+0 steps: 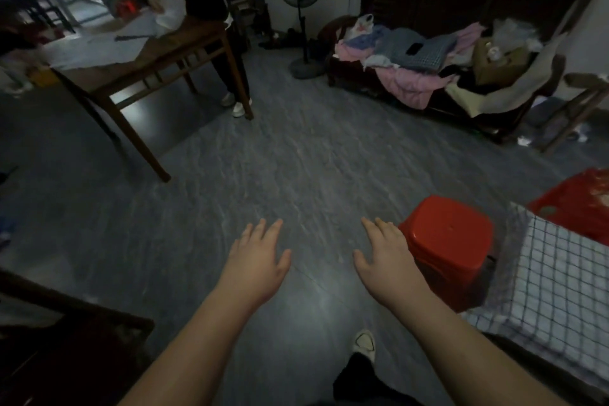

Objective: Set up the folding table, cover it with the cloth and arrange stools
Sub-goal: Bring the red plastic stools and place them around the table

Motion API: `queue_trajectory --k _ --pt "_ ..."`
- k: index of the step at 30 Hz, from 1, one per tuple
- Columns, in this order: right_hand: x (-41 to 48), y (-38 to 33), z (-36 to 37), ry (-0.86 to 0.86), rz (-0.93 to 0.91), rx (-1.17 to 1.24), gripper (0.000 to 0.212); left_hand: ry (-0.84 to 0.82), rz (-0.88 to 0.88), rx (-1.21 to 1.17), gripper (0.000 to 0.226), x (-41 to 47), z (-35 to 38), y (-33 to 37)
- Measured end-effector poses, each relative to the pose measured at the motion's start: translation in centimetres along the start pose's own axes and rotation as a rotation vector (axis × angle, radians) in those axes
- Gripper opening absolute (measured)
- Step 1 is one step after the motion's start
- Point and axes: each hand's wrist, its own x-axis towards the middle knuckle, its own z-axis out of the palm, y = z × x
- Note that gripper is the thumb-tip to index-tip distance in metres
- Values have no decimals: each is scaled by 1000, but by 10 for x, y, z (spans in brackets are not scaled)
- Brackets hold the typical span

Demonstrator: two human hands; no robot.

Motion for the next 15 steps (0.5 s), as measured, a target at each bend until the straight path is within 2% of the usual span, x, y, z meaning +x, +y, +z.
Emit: queue_trajectory --k 3,8,15 --pt "68 20 -22 -31 -2 -25 68 -12 8 17 69 75 -8 22" --pt "176 49 -63 21 53 -68 72 17 58 -25 79 179 -27 54" --pt "284 74 -87 61 154 -52 68 -6 150 -33 83 321 -38 76"
